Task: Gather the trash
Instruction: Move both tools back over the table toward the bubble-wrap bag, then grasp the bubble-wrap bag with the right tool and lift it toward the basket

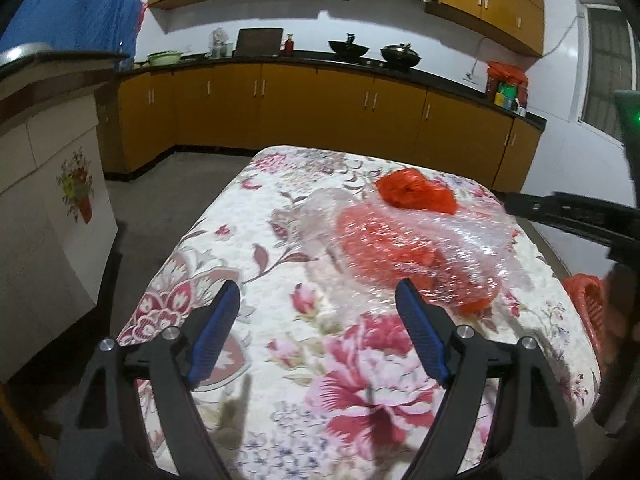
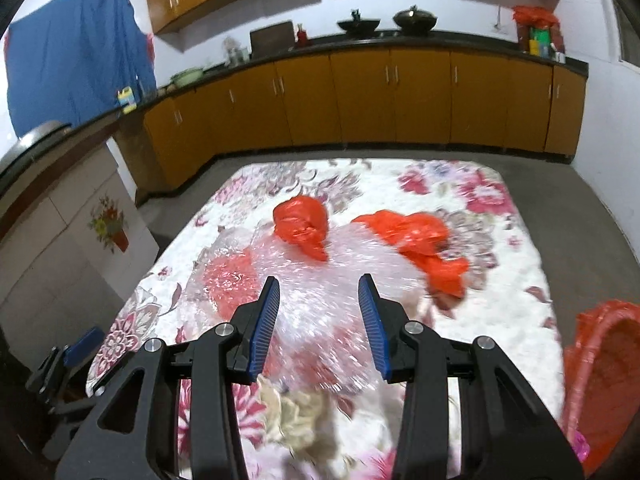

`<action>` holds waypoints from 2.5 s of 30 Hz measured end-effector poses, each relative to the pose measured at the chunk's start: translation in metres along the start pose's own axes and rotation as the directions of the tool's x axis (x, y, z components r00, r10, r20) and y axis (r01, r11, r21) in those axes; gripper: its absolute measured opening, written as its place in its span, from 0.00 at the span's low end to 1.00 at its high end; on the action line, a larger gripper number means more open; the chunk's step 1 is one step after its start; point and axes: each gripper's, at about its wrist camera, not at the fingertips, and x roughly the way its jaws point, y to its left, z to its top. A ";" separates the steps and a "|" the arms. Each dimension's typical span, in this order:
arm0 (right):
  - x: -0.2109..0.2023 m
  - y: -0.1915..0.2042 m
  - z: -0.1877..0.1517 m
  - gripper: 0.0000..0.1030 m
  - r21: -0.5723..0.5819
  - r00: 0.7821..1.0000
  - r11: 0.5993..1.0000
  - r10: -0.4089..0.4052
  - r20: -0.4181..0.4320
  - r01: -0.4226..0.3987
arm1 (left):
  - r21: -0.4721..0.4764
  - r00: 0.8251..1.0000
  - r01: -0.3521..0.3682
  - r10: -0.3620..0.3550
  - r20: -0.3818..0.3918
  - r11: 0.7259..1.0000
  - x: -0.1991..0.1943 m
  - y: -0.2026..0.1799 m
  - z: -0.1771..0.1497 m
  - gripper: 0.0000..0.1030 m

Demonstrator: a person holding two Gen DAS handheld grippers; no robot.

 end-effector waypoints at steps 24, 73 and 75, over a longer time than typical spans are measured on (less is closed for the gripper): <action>0.000 0.001 -0.014 0.06 -0.048 0.998 0.999 -0.006 -0.062 0.003 | -0.060 0.999 0.010 -0.012 -0.035 0.998 0.011 0.020 -0.010 0.77; -0.162 -0.060 -0.079 0.06 -0.020 0.978 0.985 -0.169 0.118 0.172 | 0.055 0.991 0.135 -0.136 -0.001 0.989 -0.016 -0.057 -0.007 0.77; -0.165 -0.062 -0.081 0.06 -0.013 0.975 0.982 -0.184 0.121 0.187 | 0.062 0.989 0.145 -0.145 -0.002 0.988 -0.017 -0.063 -0.008 0.77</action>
